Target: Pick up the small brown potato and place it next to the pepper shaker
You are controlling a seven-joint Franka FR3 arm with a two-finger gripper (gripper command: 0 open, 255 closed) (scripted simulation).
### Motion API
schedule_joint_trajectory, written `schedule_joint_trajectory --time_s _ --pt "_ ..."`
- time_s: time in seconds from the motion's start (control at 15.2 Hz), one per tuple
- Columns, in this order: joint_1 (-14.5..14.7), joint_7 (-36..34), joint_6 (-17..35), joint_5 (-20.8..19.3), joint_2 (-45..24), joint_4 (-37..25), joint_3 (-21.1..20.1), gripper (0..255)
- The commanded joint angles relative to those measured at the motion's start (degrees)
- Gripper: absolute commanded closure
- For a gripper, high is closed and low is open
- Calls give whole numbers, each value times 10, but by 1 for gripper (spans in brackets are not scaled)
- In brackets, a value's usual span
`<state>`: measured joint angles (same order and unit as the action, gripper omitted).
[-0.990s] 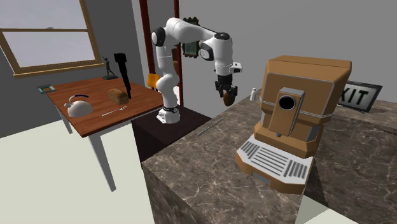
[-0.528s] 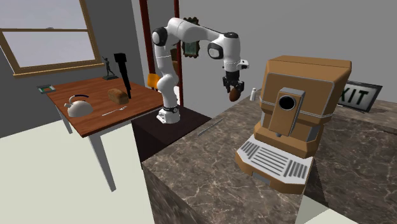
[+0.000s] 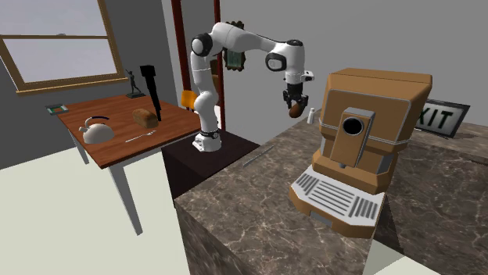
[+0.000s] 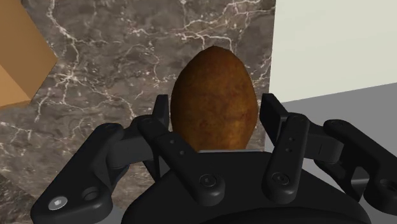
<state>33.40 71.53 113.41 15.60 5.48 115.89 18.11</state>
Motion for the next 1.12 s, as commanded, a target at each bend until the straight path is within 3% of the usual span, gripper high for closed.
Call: schedule_joint_trajectory --time_s 0.0,0.53,1.06 --pt "13 -26 10 2 -6 -2 -15 255" --pt "61 -120 33 11 -59 -58 -67 255" --pt "107 -212 38 9 -143 -159 -109 255"
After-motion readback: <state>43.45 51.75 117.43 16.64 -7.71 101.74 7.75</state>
